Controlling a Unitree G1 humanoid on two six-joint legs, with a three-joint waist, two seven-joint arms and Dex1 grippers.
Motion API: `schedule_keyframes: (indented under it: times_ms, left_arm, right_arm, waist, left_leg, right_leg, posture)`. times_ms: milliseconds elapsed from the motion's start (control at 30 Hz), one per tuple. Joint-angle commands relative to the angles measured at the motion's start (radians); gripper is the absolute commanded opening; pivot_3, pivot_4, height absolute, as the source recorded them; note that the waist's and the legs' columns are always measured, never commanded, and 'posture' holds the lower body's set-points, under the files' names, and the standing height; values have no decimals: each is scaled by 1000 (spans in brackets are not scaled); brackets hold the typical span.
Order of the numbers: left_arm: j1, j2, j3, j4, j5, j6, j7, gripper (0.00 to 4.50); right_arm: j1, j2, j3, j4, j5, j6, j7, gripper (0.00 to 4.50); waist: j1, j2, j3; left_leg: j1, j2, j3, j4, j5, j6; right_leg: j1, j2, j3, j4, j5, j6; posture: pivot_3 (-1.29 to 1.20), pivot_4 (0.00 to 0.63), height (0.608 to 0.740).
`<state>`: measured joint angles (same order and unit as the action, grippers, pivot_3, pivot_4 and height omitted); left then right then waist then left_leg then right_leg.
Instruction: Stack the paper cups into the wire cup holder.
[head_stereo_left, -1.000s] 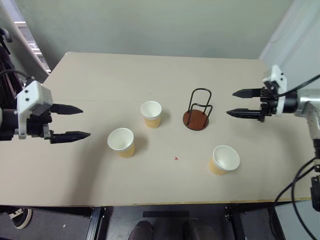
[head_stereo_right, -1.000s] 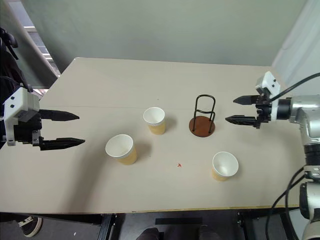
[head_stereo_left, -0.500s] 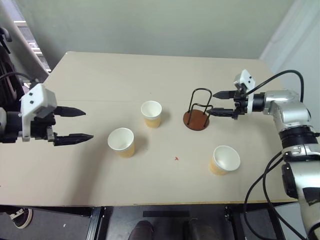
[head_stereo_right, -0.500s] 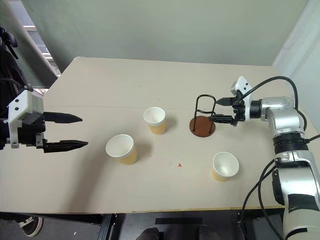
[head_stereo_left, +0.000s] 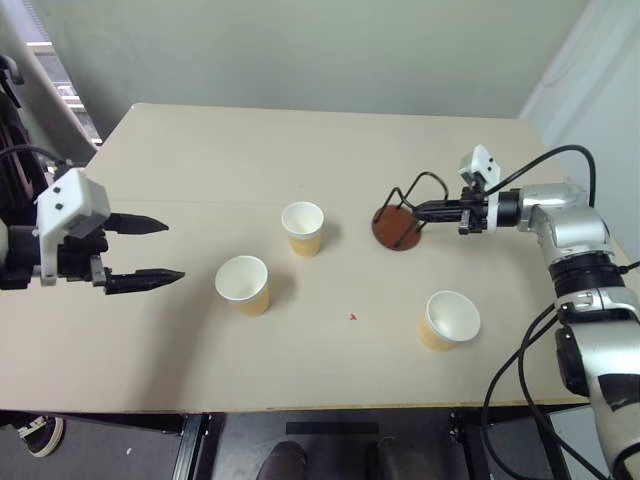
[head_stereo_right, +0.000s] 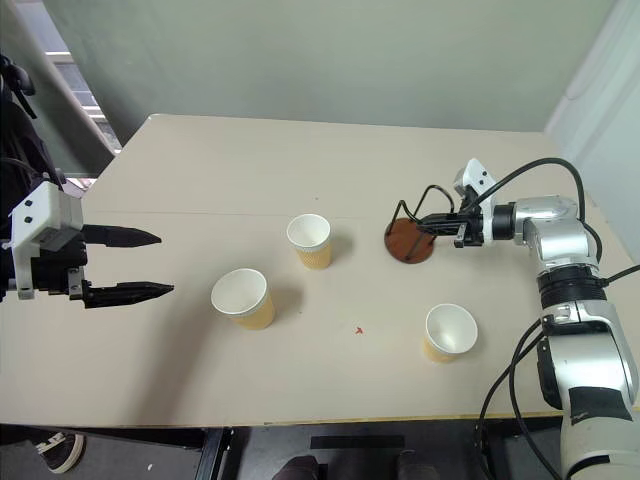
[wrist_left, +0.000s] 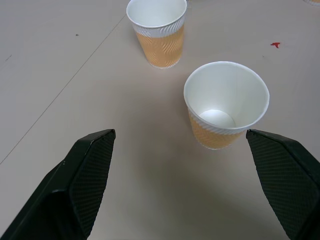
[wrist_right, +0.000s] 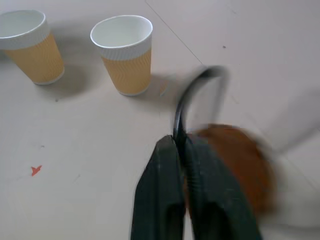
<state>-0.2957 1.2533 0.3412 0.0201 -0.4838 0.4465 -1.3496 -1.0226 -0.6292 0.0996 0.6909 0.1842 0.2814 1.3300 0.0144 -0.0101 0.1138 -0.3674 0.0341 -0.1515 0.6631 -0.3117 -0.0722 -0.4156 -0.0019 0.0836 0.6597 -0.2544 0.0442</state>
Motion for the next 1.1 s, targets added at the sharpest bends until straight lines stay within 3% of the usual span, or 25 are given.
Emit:
schedule_keyframes:
  times_ms: [33, 233, 400, 600, 1100]
  left_arm:
    - [-8, 22, 46, -20, -9, 3, 0, 4500]
    - [-13, 25, 42, -15, -7, -1, -3, 4500]
    - [-22, 22, 31, -9, -7, -4, -4, 4500]
    - [-38, -4, 1, -43, -24, 4, 1, 4500]
    - [33, -7, 36, -261, -152, 116, -35, 4500]
  right_arm:
    - [-3, 0, -13, -30, 3, -5, 2, 14]
    - [20, -48, -9, -169, 56, 58, 129, 14]
    - [93, -134, 42, -498, 138, 172, 271, 14]
    - [164, -139, 97, -785, 195, 258, 262, 14]
    - [233, -139, 202, -918, 190, 225, 270, 14]
  waist:
    - [0, 0, 0]
    - [0, 0, 0]
    - [0, 0, 0]
    - [-6, 0, 0]
    - [-6, -1, 0]
  left_leg:
    - [0, 0, 0, 0, 0, 0]
    - [0, 0, 0, 0, 0, 0]
    - [-1, -1, 2, 0, 0, 0]
    - [0, -1, 3, 0, 0, -1]
    - [0, -2, 2, 1, 0, -1]
  right_leg:
    - [0, 0, 0, 0, 0, 0]
    - [0, 0, 0, 0, 0, 0]
    - [0, 0, 0, -2, 0, -1]
    - [1, 1, 0, -8, 0, 0]
    - [2, 3, 0, -8, 0, 0]
  posture:
    - [0, 150, 740]
    - [0, 150, 740]
    - [0, 150, 740]
    - [0, 150, 740]
    - [0, 150, 740]
